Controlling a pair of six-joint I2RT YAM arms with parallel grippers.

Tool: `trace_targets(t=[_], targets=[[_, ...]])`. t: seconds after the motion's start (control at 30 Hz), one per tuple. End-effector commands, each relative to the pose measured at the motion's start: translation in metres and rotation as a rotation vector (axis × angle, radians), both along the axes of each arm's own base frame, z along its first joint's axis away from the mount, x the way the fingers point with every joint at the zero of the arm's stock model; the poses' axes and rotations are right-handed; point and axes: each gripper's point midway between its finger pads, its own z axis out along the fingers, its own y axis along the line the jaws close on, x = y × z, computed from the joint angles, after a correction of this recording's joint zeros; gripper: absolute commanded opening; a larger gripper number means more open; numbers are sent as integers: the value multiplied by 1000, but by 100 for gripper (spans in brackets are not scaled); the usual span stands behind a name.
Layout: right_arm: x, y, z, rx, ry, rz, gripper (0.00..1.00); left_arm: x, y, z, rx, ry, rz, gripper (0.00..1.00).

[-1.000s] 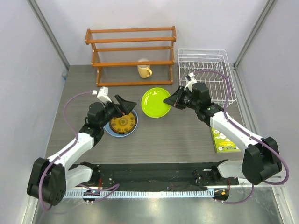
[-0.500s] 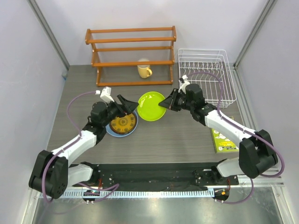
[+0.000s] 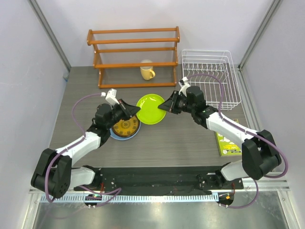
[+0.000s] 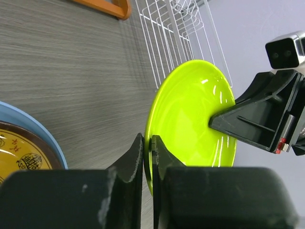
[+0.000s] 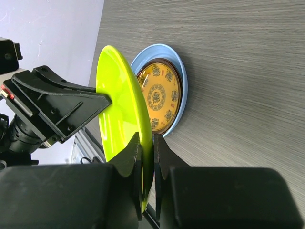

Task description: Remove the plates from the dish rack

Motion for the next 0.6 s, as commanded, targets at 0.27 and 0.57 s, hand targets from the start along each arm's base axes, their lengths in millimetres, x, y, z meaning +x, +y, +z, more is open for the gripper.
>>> trace_targets(t=[0.27, 0.57], targets=[[8, 15, 44, 82, -110, 43, 37, 0, 0, 24, 47, -78, -20, 0], [21, -11, 31, -99, -133, -57, 65, 1, 35, 26, 212, -75, 121, 0]])
